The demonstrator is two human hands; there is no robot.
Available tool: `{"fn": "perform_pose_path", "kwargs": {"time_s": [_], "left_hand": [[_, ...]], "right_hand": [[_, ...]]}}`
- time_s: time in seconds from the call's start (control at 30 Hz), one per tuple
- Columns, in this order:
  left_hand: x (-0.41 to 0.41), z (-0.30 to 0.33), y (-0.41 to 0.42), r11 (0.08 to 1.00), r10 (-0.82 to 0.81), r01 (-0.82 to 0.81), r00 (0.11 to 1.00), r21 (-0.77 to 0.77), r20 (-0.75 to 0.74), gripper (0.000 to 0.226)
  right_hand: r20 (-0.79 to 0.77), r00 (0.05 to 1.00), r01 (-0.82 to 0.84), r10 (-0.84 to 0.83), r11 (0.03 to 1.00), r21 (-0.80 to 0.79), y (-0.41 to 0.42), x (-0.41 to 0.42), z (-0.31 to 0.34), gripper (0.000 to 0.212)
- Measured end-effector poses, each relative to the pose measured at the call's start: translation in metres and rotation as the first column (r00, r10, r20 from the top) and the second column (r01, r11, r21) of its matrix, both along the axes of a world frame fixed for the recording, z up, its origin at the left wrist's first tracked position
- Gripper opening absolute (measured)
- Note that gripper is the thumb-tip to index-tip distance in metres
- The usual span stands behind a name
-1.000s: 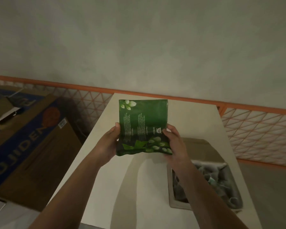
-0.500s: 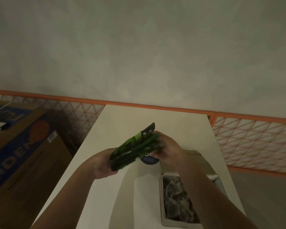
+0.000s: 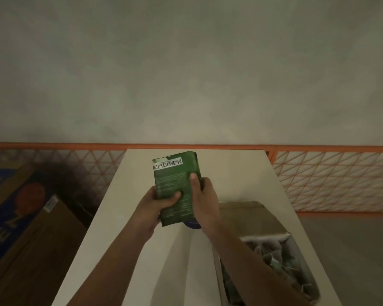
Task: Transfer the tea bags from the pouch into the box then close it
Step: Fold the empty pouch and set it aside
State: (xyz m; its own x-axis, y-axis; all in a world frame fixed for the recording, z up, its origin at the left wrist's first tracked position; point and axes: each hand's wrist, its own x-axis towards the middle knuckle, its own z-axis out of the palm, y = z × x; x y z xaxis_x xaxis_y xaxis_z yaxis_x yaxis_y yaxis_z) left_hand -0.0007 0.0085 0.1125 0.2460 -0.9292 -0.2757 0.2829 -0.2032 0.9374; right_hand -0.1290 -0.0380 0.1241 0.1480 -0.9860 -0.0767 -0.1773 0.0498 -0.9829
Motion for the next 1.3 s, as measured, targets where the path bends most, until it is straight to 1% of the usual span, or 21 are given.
{"fn": "perform_pose_path", "kwargs": {"time_s": [0.03,0.1,0.17,0.23,0.3,0.37,0.4,0.47,0.5,0.53,0.6,0.67,0.77,0.8,0.87,0.93,1.03,1.13,1.2,1.27,1.3], "left_hand": [[0.000,0.005,-0.002,0.998,-0.056,0.056,0.998,-0.005,0.020,0.052],[0.001,0.014,-0.009,0.993,-0.115,0.114,0.993,-0.012,-0.018,0.050],[0.002,0.021,-0.016,0.998,-0.052,0.055,0.994,0.029,-0.097,0.049],[0.001,0.022,-0.022,0.997,0.035,-0.028,0.995,0.069,-0.097,0.057],[-0.002,0.019,-0.024,0.992,0.122,-0.117,0.988,0.056,-0.091,0.057],[-0.005,0.016,-0.025,0.973,0.229,-0.228,0.963,0.020,-0.145,0.051],[-0.006,0.017,-0.026,0.960,0.275,-0.281,0.941,0.000,-0.197,0.049],[-0.007,0.017,-0.028,0.927,0.341,-0.372,0.884,-0.040,-0.320,0.047],[-0.009,0.016,-0.028,0.911,0.364,-0.409,0.856,-0.049,-0.367,0.049],[-0.012,0.016,-0.028,0.900,0.378,-0.433,0.835,-0.053,-0.400,0.052],[-0.019,0.011,-0.026,0.889,0.393,-0.455,0.809,-0.043,-0.436,0.059],[-0.024,0.004,-0.024,0.897,0.379,-0.440,0.810,-0.037,-0.449,0.055],[-0.017,-0.009,-0.020,0.933,0.330,-0.359,0.864,-0.007,-0.381,0.046],[-0.013,-0.012,-0.018,0.950,0.291,-0.312,0.894,-0.006,-0.340,0.050],[-0.003,-0.016,-0.017,0.984,0.177,-0.181,0.956,0.007,-0.236,0.055],[0.005,-0.018,-0.014,0.999,-0.028,0.034,0.989,0.036,-0.143,0.055],[0.011,-0.014,-0.012,0.940,-0.327,0.329,0.944,0.085,-0.033,0.055],[0.004,-0.005,-0.019,0.837,-0.540,0.526,0.838,0.149,0.079,0.058],[-0.010,-0.005,-0.026,0.805,-0.586,0.559,0.801,0.202,0.120,0.060],[-0.027,-0.009,-0.036,0.839,-0.537,0.509,0.833,0.195,0.136,0.046],[-0.035,-0.011,-0.040,0.868,-0.487,0.464,0.865,0.175,0.124,0.042]], "right_hand": [[-0.068,0.998,0.014,-0.018,0.999,-0.053,-0.002,-0.003,-0.003,0.041],[-0.200,0.979,0.009,-0.037,0.990,-0.140,-0.003,-0.010,-0.008,0.037],[-0.321,0.945,-0.020,-0.057,0.973,-0.230,-0.002,-0.015,-0.008,0.035],[-0.355,0.933,-0.041,-0.068,0.956,-0.291,-0.003,-0.016,-0.009,0.035],[-0.280,0.959,-0.030,-0.045,0.966,-0.258,-0.004,-0.016,-0.008,0.034],[-0.086,0.995,0.033,-0.047,0.988,-0.151,-0.005,-0.018,-0.005,0.029],[0.055,0.997,0.063,-0.059,0.996,-0.065,-0.004,-0.020,-0.003,0.032],[0.352,0.931,0.037,-0.096,0.985,0.170,0.003,-0.021,-0.003,0.048],[0.439,0.892,-0.008,-0.107,0.968,0.251,0.008,-0.019,-0.006,0.050],[0.483,0.871,-0.052,-0.091,0.960,0.275,0.014,-0.015,-0.008,0.044],[0.455,0.889,-0.077,-0.045,0.966,0.248,0.026,-0.005,-0.009,0.029],[0.387,0.916,0.034,-0.109,0.980,0.196,0.024,-0.003,-0.013,0.023],[0.216,0.959,0.174,-0.183,0.983,0.057,0.006,-0.014,-0.016,0.034],[0.127,0.977,0.176,-0.173,0.984,-0.017,0.001,-0.019,-0.018,0.036],[0.028,0.990,0.141,-0.139,0.983,-0.117,-0.008,-0.034,-0.018,0.035],[-0.047,0.995,0.073,-0.082,0.983,-0.169,-0.016,-0.053,-0.011,0.032],[-0.225,0.971,-0.103,0.075,0.988,-0.116,-0.027,-0.080,0.001,0.037],[-0.287,0.939,-0.188,0.191,0.981,0.039,-0.031,-0.098,0.005,0.040],[-0.281,0.947,-0.138,0.152,0.988,0.069,-0.033,-0.108,0.006,0.037],[-0.222,0.974,-0.028,0.044,0.997,0.074,-0.034,-0.115,0.003,0.034],[-0.151,0.988,0.031,-0.016,0.995,0.099,-0.033,-0.119,-0.001,0.037]]}}
